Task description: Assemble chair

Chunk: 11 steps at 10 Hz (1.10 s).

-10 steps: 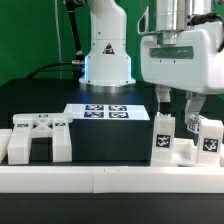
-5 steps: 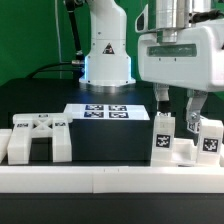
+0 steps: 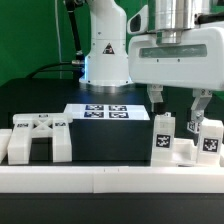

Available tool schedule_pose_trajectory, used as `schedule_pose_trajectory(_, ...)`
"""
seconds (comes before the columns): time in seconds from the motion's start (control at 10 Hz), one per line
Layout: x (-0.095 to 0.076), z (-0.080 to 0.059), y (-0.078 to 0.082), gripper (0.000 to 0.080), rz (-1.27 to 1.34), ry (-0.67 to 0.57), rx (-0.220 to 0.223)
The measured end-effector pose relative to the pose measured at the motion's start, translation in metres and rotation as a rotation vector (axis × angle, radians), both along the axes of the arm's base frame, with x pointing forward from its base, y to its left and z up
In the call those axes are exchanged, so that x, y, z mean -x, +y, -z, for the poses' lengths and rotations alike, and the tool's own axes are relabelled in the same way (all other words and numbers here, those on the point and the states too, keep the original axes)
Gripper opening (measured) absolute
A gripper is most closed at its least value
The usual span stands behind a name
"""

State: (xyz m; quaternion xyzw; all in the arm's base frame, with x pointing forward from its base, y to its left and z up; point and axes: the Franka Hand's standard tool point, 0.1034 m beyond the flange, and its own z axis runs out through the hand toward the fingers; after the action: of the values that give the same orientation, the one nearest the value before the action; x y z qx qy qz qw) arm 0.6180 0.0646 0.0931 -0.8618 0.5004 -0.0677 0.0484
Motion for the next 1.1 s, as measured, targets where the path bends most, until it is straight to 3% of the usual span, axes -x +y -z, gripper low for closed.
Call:
schedule_pose_trajectory(0.5,0.0009,0.0019,-0.0061,0.0649,-0.464,-0.013,0.087)
schedule_pose_trajectory(1.1,0.0012,0.0024,-0.0060,0.0649,-0.712,-0.008,0.142)
